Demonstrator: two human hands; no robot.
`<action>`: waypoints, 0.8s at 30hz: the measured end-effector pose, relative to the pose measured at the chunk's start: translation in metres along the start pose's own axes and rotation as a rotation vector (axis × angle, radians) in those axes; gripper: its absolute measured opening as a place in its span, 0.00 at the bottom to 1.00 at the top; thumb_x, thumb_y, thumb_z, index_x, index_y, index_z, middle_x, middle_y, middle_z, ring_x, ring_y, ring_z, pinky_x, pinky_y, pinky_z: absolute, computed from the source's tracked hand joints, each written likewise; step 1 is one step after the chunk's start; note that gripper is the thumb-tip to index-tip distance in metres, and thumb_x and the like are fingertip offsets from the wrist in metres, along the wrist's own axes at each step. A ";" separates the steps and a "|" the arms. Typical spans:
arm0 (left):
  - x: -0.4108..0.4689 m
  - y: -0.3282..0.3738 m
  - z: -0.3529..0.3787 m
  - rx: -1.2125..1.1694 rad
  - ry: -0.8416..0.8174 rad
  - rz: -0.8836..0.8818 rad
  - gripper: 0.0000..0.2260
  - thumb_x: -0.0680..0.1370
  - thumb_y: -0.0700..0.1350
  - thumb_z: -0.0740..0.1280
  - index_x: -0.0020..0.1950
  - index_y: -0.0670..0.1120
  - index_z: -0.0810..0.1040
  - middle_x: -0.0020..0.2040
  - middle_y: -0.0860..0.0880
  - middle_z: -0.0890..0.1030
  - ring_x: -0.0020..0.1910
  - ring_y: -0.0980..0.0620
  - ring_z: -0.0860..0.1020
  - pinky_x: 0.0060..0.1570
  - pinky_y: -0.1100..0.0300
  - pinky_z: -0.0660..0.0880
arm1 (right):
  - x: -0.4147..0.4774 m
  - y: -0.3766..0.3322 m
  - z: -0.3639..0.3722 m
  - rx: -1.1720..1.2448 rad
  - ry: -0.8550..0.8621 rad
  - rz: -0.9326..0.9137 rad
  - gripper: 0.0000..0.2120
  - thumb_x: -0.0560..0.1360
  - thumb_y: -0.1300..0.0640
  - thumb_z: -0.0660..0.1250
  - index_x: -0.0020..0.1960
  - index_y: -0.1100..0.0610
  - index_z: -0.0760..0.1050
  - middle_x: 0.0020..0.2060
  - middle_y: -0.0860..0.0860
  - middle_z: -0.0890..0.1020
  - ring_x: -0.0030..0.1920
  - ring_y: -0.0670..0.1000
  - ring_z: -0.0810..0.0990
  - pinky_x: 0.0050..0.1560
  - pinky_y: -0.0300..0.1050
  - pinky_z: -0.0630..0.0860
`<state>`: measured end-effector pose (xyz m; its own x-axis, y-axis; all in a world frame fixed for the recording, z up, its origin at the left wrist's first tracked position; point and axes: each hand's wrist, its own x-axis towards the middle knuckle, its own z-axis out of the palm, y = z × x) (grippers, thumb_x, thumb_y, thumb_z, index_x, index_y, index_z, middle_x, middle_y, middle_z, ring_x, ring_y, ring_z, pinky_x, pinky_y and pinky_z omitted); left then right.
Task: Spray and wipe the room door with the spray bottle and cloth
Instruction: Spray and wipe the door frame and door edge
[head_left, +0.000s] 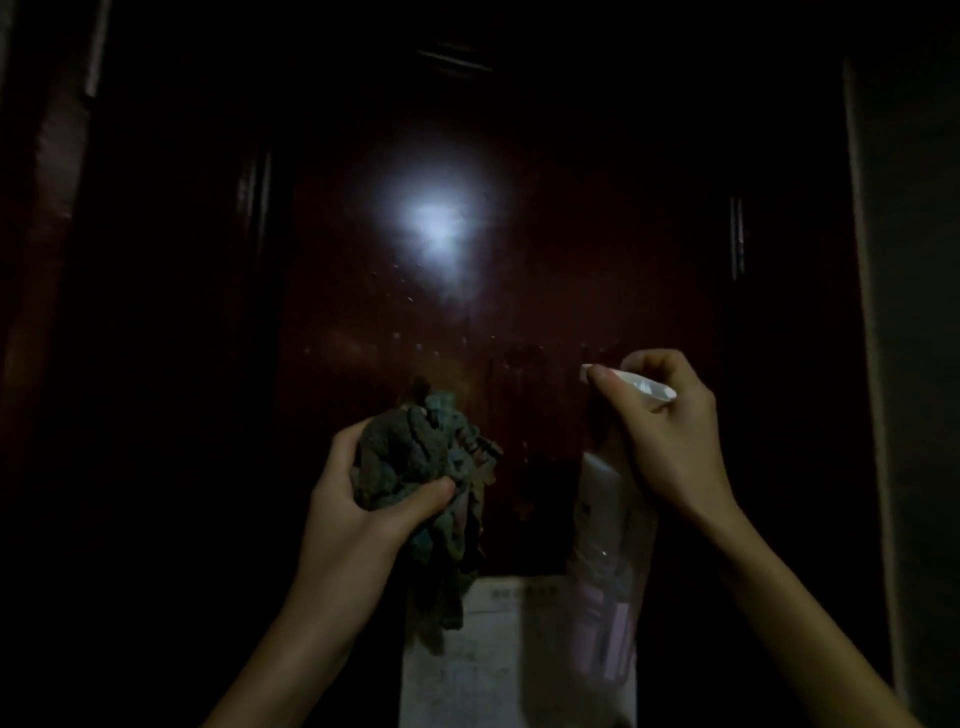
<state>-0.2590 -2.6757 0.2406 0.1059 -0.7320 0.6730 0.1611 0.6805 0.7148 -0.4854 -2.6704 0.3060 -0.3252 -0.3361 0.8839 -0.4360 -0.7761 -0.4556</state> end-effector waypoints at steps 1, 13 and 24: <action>0.000 0.002 -0.008 0.012 0.011 0.000 0.24 0.68 0.42 0.77 0.59 0.59 0.75 0.54 0.54 0.83 0.50 0.58 0.82 0.49 0.58 0.77 | 0.000 -0.003 0.006 0.019 -0.013 0.001 0.09 0.74 0.56 0.73 0.51 0.57 0.76 0.40 0.46 0.82 0.38 0.37 0.81 0.37 0.33 0.77; -0.011 0.031 -0.076 0.087 0.114 0.040 0.23 0.69 0.42 0.76 0.59 0.59 0.75 0.53 0.55 0.82 0.48 0.61 0.82 0.47 0.61 0.77 | -0.012 -0.024 0.068 0.134 -0.074 -0.010 0.12 0.74 0.55 0.73 0.55 0.57 0.76 0.43 0.47 0.83 0.38 0.35 0.82 0.37 0.28 0.75; -0.022 0.039 -0.099 0.113 0.008 0.015 0.26 0.65 0.46 0.79 0.61 0.55 0.77 0.52 0.53 0.84 0.50 0.54 0.83 0.46 0.59 0.80 | -0.027 -0.042 0.095 0.163 -0.085 -0.053 0.12 0.74 0.54 0.73 0.54 0.56 0.75 0.42 0.44 0.82 0.38 0.35 0.81 0.37 0.28 0.74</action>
<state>-0.1574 -2.6357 0.2347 0.1157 -0.7214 0.6828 0.0475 0.6906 0.7216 -0.3787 -2.6798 0.3115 -0.2306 -0.3310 0.9150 -0.3066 -0.8677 -0.3912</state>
